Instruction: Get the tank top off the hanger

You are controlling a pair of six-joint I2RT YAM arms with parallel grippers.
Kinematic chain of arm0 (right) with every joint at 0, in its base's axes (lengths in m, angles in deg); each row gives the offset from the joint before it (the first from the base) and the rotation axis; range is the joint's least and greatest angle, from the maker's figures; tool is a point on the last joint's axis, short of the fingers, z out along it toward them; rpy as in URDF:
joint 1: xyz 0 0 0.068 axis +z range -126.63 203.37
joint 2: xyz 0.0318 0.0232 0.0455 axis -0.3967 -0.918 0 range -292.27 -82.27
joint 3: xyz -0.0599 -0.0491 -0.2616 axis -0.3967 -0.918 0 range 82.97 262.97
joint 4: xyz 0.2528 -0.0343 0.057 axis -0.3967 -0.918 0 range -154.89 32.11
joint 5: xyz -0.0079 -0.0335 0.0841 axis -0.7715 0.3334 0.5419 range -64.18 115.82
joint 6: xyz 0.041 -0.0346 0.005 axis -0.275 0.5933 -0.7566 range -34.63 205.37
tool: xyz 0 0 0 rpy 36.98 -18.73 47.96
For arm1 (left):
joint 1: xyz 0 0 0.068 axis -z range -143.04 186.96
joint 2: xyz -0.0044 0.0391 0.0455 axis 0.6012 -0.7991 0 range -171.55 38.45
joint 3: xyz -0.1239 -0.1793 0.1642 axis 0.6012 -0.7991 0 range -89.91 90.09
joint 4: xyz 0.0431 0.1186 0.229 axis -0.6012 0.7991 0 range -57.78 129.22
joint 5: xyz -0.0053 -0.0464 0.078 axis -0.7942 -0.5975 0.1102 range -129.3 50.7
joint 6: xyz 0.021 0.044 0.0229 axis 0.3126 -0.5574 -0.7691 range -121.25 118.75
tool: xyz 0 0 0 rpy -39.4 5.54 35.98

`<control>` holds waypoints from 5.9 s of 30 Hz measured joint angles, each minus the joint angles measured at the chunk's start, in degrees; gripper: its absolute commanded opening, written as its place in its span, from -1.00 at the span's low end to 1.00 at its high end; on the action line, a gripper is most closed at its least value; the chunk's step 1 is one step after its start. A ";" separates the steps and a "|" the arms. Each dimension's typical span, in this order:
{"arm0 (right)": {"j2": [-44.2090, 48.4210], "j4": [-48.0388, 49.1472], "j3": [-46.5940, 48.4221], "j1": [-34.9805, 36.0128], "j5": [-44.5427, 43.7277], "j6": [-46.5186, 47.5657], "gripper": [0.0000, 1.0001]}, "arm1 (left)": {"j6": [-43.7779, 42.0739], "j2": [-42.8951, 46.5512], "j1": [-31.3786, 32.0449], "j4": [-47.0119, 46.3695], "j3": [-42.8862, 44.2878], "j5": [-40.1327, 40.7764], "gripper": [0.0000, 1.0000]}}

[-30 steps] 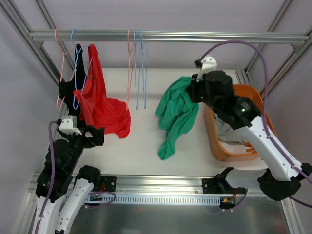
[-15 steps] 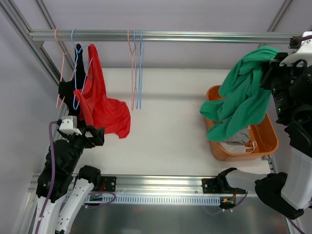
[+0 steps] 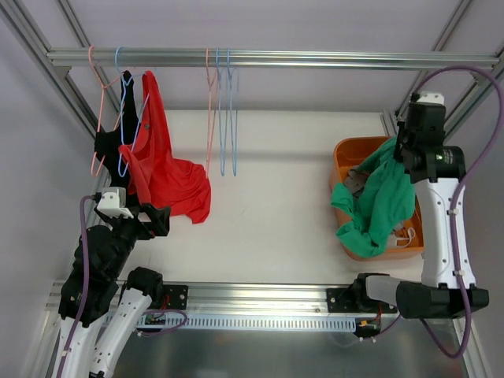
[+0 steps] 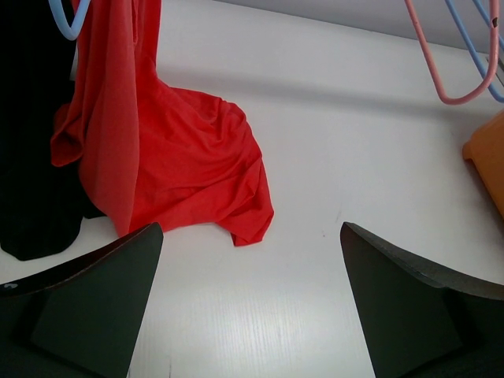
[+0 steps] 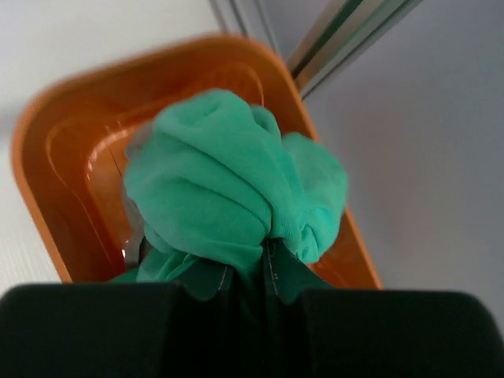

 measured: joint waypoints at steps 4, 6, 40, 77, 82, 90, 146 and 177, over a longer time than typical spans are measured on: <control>-1.73 1.03 -9.11 -1.57 2.29 -3.52 -0.99 | 0.00 -0.02 0.00 0.00 0.00 -0.09 0.97; -2.10 2.73 -12.70 -2.27 3.43 -5.70 -0.99 | 0.00 -0.02 0.00 0.00 0.00 -0.26 0.97; 15.52 7.91 -29.46 -5.14 7.23 -18.40 0.99 | -0.17 -35.63 0.00 14.23 50.12 6.32 0.97; 25.38 19.08 -29.90 3.06 60.11 -18.10 0.72 | -11.21 -74.88 -22.49 17.33 71.10 -13.27 -1.00; 25.35 19.63 -29.90 3.21 60.28 -18.14 0.72 | -11.19 -74.88 -22.49 17.66 72.67 -16.92 -1.00; 25.29 20.37 -29.92 3.56 60.35 -18.29 0.72 | -9.70 -74.23 -22.40 17.14 77.24 -25.44 -1.00; 2.40 76.24 -59.34 50.90 38.62 -19.98 -0.46 | 1.05 -15.19 -1.33 18.62 9.40 -64.67 -1.00; 25.16 53.07 -53.77 34.97 17.97 -16.61 -0.99 | 0.96 -22.82 2.03 17.44 20.13 -68.61 -1.00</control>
